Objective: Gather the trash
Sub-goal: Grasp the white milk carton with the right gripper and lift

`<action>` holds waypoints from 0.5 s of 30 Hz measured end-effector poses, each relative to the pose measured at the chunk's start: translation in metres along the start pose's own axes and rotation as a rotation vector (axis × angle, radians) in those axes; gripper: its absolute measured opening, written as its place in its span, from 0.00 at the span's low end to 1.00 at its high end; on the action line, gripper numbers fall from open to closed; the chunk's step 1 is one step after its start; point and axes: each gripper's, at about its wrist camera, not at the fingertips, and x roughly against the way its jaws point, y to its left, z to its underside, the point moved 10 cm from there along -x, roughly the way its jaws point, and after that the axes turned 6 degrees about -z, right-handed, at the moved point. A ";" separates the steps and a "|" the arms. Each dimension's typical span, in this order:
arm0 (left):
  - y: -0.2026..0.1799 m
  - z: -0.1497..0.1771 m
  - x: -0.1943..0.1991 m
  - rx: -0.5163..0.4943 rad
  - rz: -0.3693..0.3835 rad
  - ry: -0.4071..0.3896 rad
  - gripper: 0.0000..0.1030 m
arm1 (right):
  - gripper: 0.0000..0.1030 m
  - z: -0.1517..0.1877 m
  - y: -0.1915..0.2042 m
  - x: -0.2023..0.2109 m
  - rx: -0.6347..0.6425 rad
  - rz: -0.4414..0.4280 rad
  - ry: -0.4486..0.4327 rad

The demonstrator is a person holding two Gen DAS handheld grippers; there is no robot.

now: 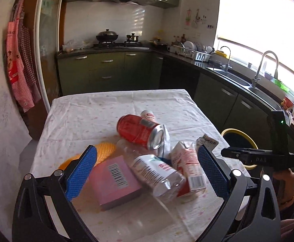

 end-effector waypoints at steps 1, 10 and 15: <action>0.004 0.000 -0.004 0.003 -0.005 -0.001 0.95 | 0.56 -0.003 0.010 -0.001 0.007 -0.002 -0.017; 0.039 0.017 -0.010 0.058 -0.047 -0.011 0.95 | 0.55 0.011 0.070 -0.030 0.062 0.045 -0.011; 0.046 0.023 -0.011 0.060 -0.054 -0.013 0.95 | 0.51 0.018 0.073 -0.054 0.077 0.145 0.014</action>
